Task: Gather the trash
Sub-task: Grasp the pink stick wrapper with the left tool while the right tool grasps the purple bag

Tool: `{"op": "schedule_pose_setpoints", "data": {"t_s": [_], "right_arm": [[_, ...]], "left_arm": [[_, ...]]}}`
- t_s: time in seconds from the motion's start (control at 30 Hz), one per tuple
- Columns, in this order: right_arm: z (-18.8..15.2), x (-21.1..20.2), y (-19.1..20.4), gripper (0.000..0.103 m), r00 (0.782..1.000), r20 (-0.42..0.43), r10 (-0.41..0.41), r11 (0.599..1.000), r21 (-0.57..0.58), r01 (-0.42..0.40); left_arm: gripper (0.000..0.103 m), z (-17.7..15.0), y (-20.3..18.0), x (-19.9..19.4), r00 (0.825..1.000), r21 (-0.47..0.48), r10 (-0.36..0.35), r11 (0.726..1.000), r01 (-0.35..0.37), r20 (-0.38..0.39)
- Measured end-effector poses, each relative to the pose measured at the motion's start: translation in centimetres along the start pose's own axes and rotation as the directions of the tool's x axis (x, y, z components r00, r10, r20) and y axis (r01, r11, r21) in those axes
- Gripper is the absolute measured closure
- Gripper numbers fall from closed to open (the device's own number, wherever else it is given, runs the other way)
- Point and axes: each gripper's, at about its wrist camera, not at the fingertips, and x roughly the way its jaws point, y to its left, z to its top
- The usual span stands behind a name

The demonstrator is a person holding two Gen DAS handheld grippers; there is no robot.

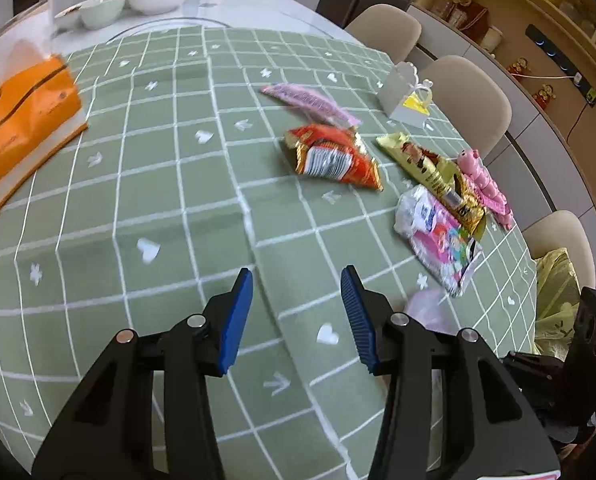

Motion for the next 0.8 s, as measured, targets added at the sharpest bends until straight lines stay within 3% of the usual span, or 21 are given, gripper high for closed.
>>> {"op": "schedule_pose_setpoints", "data": {"t_s": [0.2, 0.37, 0.57, 0.67, 0.8], "right_arm": [[0.3, -3.9, -3.9, 0.100, 0.990, 0.108, -0.092, 0.993, 0.084, 0.083], [-0.6, -6.8, -7.4, 0.100, 0.967, 0.143, -0.211, 0.971, 0.146, 0.191], [-2.3, -8.5, -9.5, 0.100, 0.941, 0.170, -0.291, 0.947, 0.194, 0.258], [-3.1, -8.6, -9.7, 0.100, 0.935, 0.172, -0.309, 0.940, 0.207, 0.272], [-3.9, -8.5, -9.5, 0.100, 0.930, 0.171, -0.327, 0.936, 0.197, 0.293]], "left_arm": [[0.059, 4.1, -0.8, 0.7, 0.996, 0.036, -0.085, 0.996, 0.084, 0.040], [0.059, 9.3, -2.2, 3.6, 0.994, 0.131, -0.089, 0.988, 0.081, 0.057], [0.059, 14.2, -1.3, 8.5, 0.998, -0.062, -0.054, 0.997, 0.053, -0.014], [0.059, 15.5, -0.9, 10.6, 0.999, -0.183, 0.005, 0.983, -0.012, -0.038], [0.060, 16.3, -1.1, 12.5, 0.995, -0.229, 0.054, 0.971, -0.072, -0.085]]}}
